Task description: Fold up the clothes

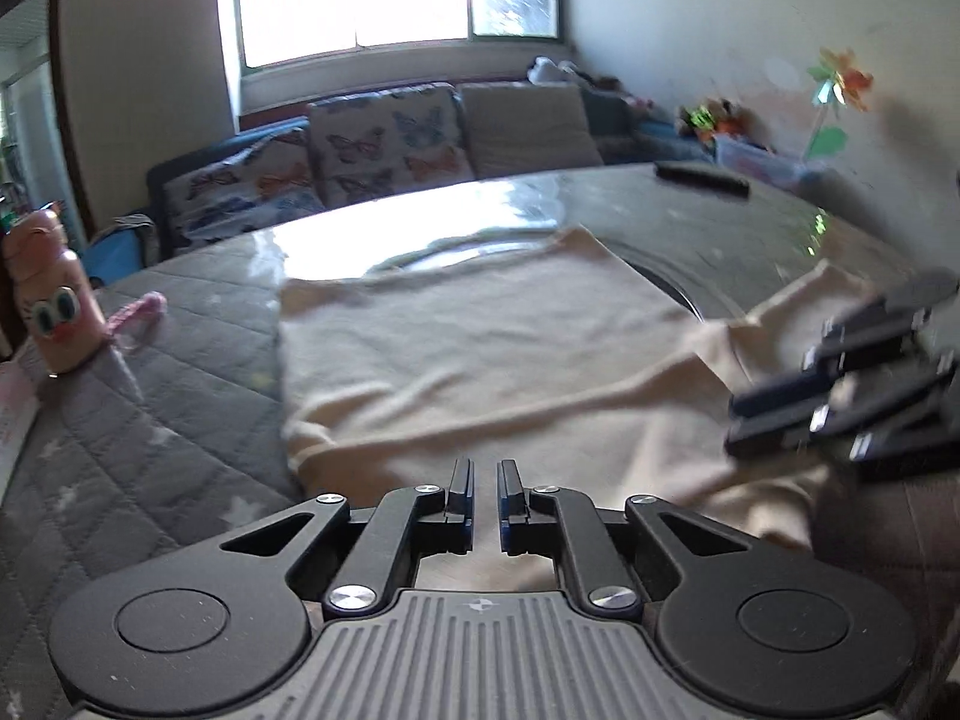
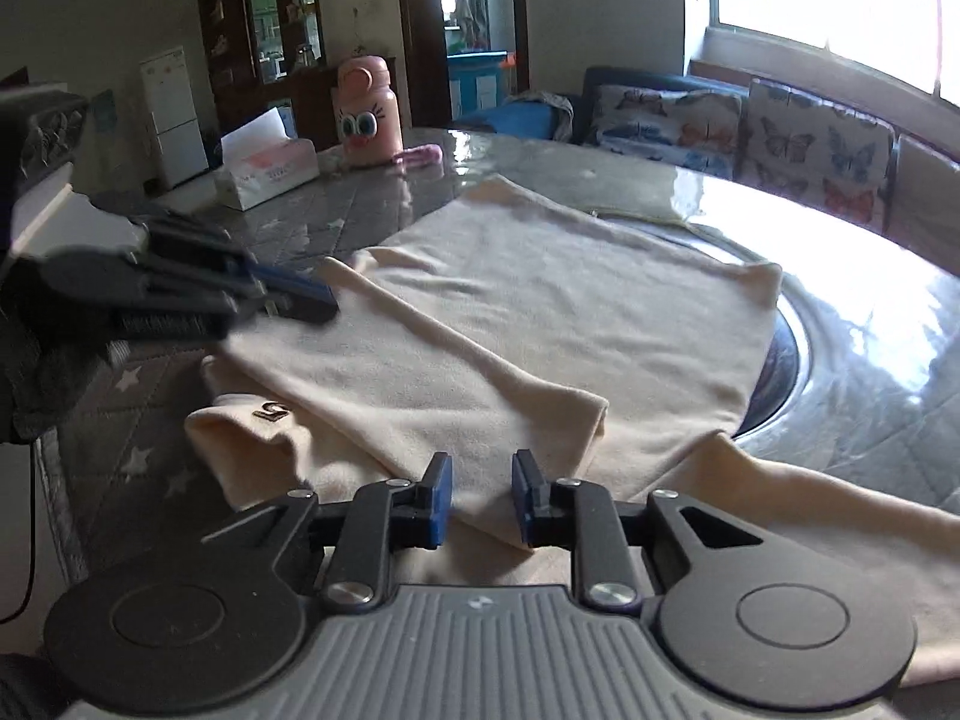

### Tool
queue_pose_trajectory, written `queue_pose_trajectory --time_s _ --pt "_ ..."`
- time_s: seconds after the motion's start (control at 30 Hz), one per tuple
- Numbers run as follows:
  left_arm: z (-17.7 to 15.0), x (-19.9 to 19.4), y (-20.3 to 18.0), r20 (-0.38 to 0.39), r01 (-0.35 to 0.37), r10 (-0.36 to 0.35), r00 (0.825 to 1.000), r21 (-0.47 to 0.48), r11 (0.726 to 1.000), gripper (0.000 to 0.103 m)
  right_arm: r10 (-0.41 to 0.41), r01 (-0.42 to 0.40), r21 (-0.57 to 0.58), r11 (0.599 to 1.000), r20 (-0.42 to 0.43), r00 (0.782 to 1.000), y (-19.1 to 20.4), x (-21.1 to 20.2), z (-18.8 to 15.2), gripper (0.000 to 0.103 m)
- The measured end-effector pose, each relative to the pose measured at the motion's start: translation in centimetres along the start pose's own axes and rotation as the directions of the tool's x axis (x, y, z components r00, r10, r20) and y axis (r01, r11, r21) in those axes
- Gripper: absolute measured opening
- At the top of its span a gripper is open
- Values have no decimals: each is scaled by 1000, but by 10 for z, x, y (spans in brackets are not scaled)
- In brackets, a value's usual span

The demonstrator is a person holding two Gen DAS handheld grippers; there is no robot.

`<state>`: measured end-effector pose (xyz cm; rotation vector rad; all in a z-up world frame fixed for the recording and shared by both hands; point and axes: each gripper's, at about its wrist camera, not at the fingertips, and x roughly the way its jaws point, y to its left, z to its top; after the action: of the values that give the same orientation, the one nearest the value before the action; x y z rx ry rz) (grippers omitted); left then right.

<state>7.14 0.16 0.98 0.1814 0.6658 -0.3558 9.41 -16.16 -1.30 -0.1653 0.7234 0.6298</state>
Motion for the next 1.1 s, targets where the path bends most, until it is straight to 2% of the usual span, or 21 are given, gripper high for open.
queue_pose_trajectory --time_s 0.03,0.1,0.17,0.27,0.43,0.53,0.57,0.63,0.73,0.83,0.87,0.93,1.03,1.1 --pt "-1 1 -3 -4 5 -5 1000 5 1000 10 -6 5 19 1000 17 1000 -3 -8 -1 30" --pt "-2 0 -7 -4 9 -9 1000 11 1000 13 -43 40 71 997 45 998 -15 -25 -5 31" --pt "-1 0 -9 -2 8 -8 1000 13 1000 22 -93 86 113 990 57 994 -27 -36 -11 31" --pt "0 -3 -12 6 7 -7 1000 23 1000 31 -228 214 215 953 44 973 -60 -52 -29 33" --pt "2 -6 -18 15 1 -1 1000 28 1000 41 -445 418 336 844 2 896 -110 -74 -54 40" --pt "2 -7 -20 18 -6 6 1000 24 1000 46 -554 517 400 757 -26 832 -139 -85 -69 43" --pt "2 -7 -20 19 -8 8 1000 23 1000 47 -580 539 423 729 -37 814 -148 -88 -73 44" --pt "3 -7 -22 18 -15 15 1000 21 1000 50 -604 557 460 691 -56 795 -162 -91 -81 48" --pt "3 -8 -23 19 -26 26 999 18 999 52 -595 544 507 669 -74 801 -177 -91 -89 48" --pt "3 -10 -23 19 -35 35 999 17 999 55 -585 526 530 665 -69 808 -184 -84 -94 47" --pt "3 -11 -23 19 -37 37 999 18 999 56 -584 524 531 666 -65 809 -185 -83 -95 43" --pt "3 -11 -23 19 -42 41 999 17 999 57 -581 517 533 670 -56 812 -183 -82 -93 17" --pt "3 -11 -23 17 -46 45 999 14 999 59 -577 508 537 674 -48 815 -182 -83 -92 8" --pt "2 -11 -23 17 -48 48 999 14 999 61 -575 494 542 680 -24 818 -179 -90 -87 6"
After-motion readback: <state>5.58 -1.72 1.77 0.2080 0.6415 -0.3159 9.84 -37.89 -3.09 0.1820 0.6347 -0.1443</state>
